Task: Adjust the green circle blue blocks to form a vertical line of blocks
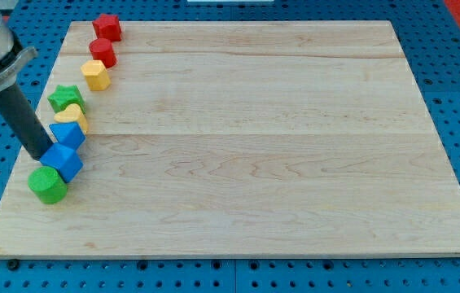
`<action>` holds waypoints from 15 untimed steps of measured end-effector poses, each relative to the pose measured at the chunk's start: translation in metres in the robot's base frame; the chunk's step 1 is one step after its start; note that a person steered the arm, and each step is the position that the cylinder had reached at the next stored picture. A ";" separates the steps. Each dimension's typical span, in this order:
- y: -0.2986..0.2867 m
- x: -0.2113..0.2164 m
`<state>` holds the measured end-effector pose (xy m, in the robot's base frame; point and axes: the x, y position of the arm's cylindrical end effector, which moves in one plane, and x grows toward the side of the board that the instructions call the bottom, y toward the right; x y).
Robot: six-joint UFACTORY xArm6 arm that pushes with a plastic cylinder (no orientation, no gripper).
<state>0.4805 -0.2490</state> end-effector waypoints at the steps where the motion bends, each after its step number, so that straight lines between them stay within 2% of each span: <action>1: -0.001 0.002; 2: -0.025 0.007; 3: -0.037 0.039; 6: -0.027 0.081; 7: -0.008 0.109; 8: 0.062 0.100; 9: 0.098 0.052; 10: 0.055 0.026; 11: 0.049 0.006; 12: 0.046 -0.001; 13: 0.075 -0.001; 14: 0.152 0.006; 15: 0.193 0.037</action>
